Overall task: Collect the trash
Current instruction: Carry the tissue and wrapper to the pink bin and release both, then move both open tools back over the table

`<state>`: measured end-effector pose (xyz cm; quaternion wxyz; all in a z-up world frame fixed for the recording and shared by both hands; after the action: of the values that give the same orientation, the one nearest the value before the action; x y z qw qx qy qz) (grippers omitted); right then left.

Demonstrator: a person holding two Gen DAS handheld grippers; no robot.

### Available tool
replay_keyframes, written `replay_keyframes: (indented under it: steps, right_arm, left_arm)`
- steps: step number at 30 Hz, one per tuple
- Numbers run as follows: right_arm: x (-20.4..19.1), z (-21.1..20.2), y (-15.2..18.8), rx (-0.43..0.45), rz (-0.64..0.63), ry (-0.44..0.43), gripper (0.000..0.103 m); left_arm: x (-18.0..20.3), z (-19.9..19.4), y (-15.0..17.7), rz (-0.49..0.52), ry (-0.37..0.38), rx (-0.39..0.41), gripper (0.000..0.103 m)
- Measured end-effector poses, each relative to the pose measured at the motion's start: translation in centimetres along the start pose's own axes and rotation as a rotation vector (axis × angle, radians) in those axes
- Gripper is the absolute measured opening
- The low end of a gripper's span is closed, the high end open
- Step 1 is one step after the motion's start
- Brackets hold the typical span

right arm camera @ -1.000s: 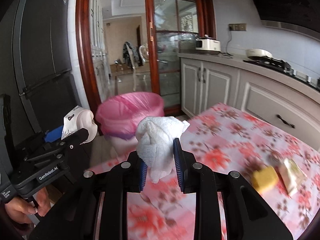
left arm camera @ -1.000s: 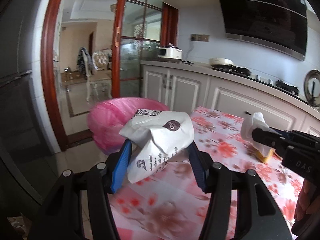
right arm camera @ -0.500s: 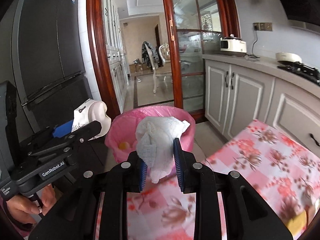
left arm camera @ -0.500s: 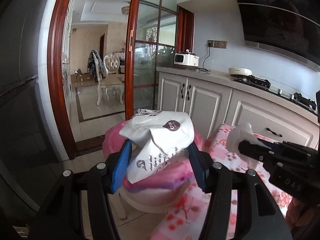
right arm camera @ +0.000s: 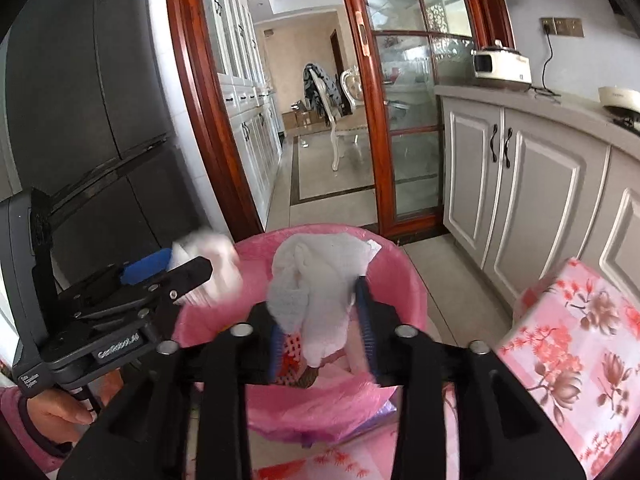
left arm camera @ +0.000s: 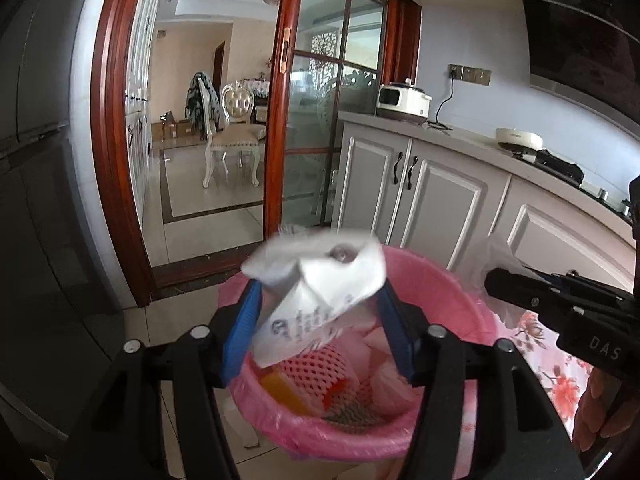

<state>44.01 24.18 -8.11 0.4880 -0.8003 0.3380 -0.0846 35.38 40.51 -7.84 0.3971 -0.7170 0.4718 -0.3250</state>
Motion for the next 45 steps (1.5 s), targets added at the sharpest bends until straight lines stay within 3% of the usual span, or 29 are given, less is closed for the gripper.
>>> replay_keyframes:
  steps: [2,9,18,25,36,45]
  right_arm:
    - [0.5,0.2,0.1,0.006,0.021,-0.007,0.049]
    - [1.3,-1.8,1.3,0.021,0.06,-0.004,0.049]
    - [0.5,-10.7,4.2,0.055,0.037,0.079,0.053]
    - [1.2,-19.1,7.9,0.09,0.058,0.162,0.064]
    - [4.7,-31.5,15.3,0.138,0.155,0.324,0.064]
    - [9.3,-38.3,22.2,0.14,0.294,0.46,0.064]
  left_arm:
    - [-0.1,0.6,0.0,0.003,-0.007,0.005,0.075]
    - [0.0,0.4,0.2,0.0,-0.018,0.002,0.079]
    - [2.6,-6.1,0.9,0.0,-0.019,0.045,0.098]
    - [6.9,-11.7,3.1,0.028,0.033,0.062,0.098]
    - [15.6,-18.3,7.9,0.035,0.181,0.049,0.098]
    - [25.0,-20.6,13.4,0.198,0.308,-0.004,0.098]
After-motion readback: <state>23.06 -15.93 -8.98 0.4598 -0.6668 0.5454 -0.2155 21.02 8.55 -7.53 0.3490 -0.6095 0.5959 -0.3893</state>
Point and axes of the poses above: each gripper's, at about its wrist camera, not at the fingertips, and z roughly the way its jaws point, x to its right, y to its underside, the point moved 3 cm from there along z, roughly the way its jaws point
